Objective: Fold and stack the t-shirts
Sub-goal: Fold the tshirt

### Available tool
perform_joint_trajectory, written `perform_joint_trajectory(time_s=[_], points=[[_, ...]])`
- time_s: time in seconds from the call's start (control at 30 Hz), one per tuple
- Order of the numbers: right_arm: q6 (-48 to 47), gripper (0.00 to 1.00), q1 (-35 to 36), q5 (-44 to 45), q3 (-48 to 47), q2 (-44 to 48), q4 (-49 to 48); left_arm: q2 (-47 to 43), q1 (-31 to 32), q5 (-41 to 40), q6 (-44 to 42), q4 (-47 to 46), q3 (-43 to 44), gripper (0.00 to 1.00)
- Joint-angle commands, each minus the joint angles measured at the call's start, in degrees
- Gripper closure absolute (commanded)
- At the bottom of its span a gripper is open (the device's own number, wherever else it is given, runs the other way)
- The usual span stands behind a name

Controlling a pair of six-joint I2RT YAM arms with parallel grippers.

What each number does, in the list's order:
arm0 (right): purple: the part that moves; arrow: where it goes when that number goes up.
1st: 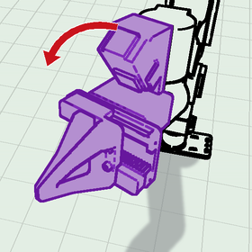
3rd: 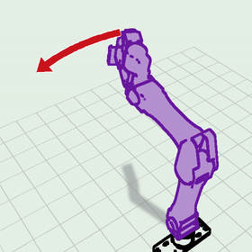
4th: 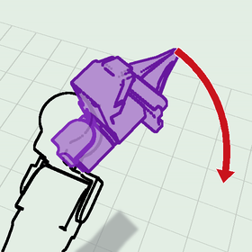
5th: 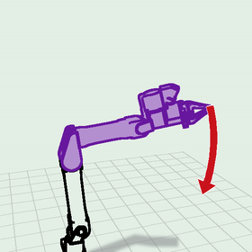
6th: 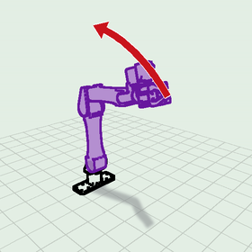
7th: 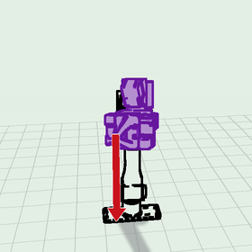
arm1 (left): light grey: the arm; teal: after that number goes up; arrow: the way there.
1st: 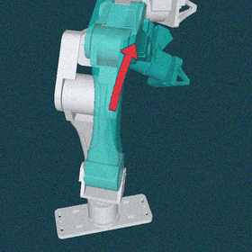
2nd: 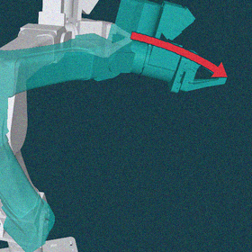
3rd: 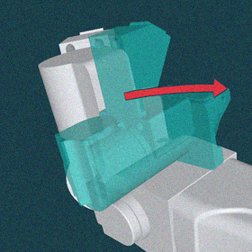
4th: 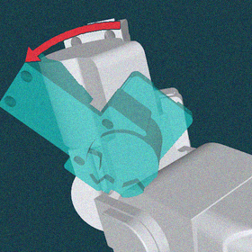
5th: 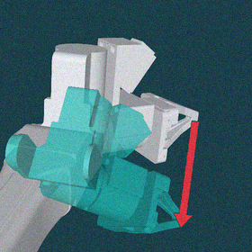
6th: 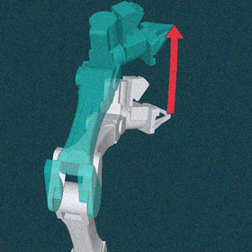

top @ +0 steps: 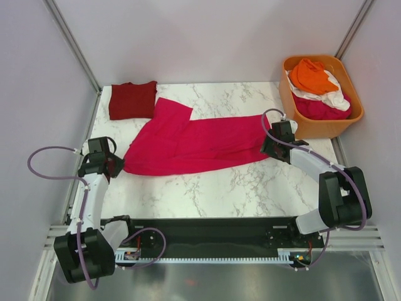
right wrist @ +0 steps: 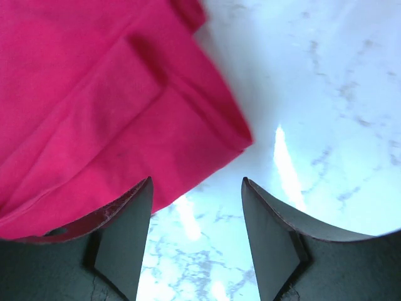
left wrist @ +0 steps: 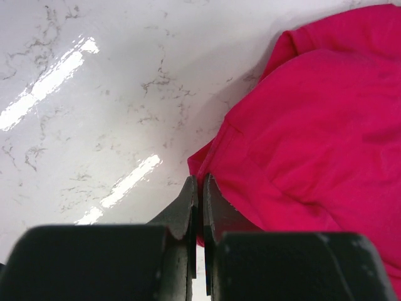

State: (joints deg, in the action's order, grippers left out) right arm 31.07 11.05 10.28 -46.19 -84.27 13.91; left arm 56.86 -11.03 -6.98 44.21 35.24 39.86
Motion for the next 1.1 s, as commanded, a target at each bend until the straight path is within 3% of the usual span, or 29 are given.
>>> perform_joint_trajectory(time_s=[0.0,0.4,0.6,0.77,0.8,0.9,1.07], points=[[-0.2,0.33,-0.9,6.7,0.0,0.0,2.9,1.8,-0.9,-1.4,-1.2,3.1,1.2,0.98],[0.0,0.35,-1.0,4.0,0.5,-4.6,-1.0,3.0,-0.9,-1.5,-0.5,3.7,0.7,0.98],[0.7,0.42,-1.2,3.5,-0.6,-7.3,-4.2,3.2,-0.9,-0.6,-0.9,3.1,0.5,0.98],[0.7,0.58,-1.4,3.7,-2.4,-9.2,-4.6,3.6,-0.9,-0.2,-1.1,2.7,0.3,0.98],[0.7,0.72,-1.8,3.6,-2.5,-9.8,-4.6,3.6,-0.9,0.0,-1.1,2.6,0.3,0.98],[0.6,1.00,-2.5,3.0,-2.6,-10.1,-4.4,3.6,-0.9,0.3,-1.1,2.5,0.2,0.98],[0.9,1.00,-3.1,6.1,-1.5,-3.3,4.3,3.3,-0.9,1.4,-1.4,2.2,0.3,0.98]])
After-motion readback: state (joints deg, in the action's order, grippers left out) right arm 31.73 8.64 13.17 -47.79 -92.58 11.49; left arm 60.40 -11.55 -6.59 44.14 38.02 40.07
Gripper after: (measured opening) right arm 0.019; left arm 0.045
